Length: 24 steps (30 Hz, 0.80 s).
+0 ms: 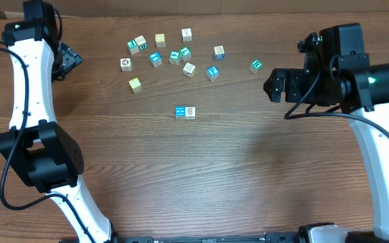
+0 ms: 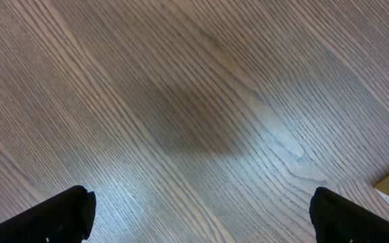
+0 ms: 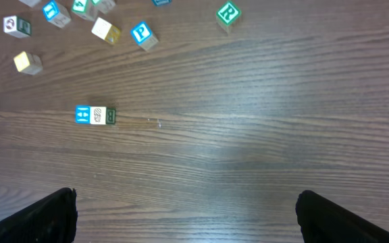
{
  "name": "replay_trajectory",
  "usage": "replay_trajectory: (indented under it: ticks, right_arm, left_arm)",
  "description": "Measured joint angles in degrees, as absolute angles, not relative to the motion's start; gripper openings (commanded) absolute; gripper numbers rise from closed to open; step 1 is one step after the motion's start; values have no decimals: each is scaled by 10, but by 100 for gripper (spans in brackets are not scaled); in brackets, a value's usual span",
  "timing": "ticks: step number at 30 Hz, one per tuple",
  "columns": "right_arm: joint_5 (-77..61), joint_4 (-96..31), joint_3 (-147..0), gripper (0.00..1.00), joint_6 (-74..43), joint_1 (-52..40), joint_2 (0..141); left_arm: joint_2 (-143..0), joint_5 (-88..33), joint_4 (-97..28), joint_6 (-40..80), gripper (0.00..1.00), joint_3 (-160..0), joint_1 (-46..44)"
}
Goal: Form a horizontal line
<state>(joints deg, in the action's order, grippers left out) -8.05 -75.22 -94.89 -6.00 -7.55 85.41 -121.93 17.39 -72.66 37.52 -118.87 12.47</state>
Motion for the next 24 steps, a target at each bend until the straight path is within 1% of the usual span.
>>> replay_trajectory:
  ticks: [24]
  right_arm:
    - [-66,-755,-941,100,-59,-76,883]
  left_arm:
    - [-1219,174,-727,375,100,-1189,125]
